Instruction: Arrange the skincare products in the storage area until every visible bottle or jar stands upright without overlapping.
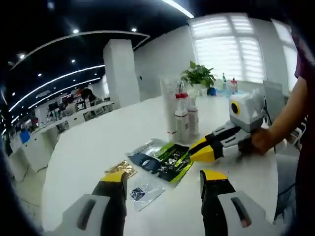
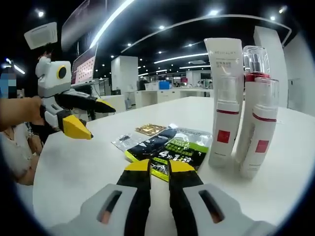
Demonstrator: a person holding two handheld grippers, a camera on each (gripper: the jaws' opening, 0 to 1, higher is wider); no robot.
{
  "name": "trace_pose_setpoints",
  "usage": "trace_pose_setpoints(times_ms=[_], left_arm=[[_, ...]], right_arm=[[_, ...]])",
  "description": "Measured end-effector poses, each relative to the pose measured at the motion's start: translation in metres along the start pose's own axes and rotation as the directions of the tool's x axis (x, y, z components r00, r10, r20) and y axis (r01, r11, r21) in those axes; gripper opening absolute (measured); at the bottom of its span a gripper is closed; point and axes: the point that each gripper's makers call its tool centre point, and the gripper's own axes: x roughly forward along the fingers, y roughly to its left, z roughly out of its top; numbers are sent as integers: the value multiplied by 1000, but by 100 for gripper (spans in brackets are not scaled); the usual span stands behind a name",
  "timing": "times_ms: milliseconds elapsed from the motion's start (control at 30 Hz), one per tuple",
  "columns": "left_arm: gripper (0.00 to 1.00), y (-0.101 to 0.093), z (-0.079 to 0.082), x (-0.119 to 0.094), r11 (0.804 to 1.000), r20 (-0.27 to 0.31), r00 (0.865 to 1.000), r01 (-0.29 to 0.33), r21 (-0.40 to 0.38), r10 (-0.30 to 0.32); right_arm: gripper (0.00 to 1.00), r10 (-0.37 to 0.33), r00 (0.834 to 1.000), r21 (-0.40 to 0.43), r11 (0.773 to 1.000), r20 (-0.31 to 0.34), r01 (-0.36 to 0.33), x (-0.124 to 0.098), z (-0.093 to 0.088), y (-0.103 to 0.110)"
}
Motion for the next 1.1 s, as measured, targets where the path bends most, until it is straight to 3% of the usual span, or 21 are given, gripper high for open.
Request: trace_pose_setpoints(times_ms=[33, 67, 100, 133, 167, 267, 400, 467, 500, 533, 600, 667, 700, 833, 933, 1100], left_arm=[[61, -4, 1, -2, 999, 38, 999, 10, -38, -8], [61, -6, 5, -5, 994, 105, 994, -8, -110, 19], [61, -14, 9, -8, 985, 176, 984, 21, -172, 9], [62, -19, 10, -11, 983, 205, 979, 44, -179, -6], [64, -19, 12, -14, 982, 250, 968, 21, -186, 27], [66, -25, 15, -21, 981, 300, 953, 22, -195, 38], [72, -20, 25, -33, 984, 394, 914, -28, -178, 98], [73, -22, 25, -36, 983, 402, 911, -22, -183, 95], [73, -24, 26, -38, 982, 419, 903, -21, -186, 99], [72, -26, 28, -40, 985, 435, 895, -22, -174, 97], [66, -31, 25, -41, 987, 435, 896, -23, -159, 91], [62, -33, 16, -40, 986, 398, 911, -52, -156, 110], [66, -33, 9, -40, 985, 370, 919, -84, -152, 135], [70, -50, 4, -46, 986, 364, 922, -81, -145, 130], [71, -62, -1, -52, 987, 357, 925, -85, -135, 129], [69, -74, -2, -58, 983, 360, 920, -103, -152, 152]], right_arm=[[16, 8, 1000, -4, 1000, 6, -8, 0, 1, 2], [17, 27, 1000, -13, 1000, 12, -27, -1, 2, 6], [18, 57, 998, -43, 998, 14, -56, -2, 3, 11], [19, 58, 998, -42, 997, 15, -58, -3, 3, 12], [21, 79, 997, -56, 995, 24, -78, -5, 6, 16], [29, 91, 994, -45, 995, 53, -89, -15, 15, 19], [31, -9, 987, 48, 999, 162, 1, -51, 32, 8], [34, -39, 981, 61, 998, 188, 28, -64, 35, 5], [36, -82, 974, 79, 995, 211, 67, -83, 38, 1], [37, -93, 971, 82, 994, 219, 76, -88, 38, 0], [39, -150, 966, 118, 985, 212, 127, -111, 34, -7], [42, -210, 951, 118, 975, 228, 187, -136, 33, -15], [46, -243, 942, 123, 968, 233, 219, -151, 31, -18], [55, -300, 927, 121, 953, 225, 279, -185, 22, -25], [66, -316, 925, 92, 949, 209, 303, -197, 16, -22], [70, -350, 915, 72, 937, 199, 343, -200, 13, -20]])
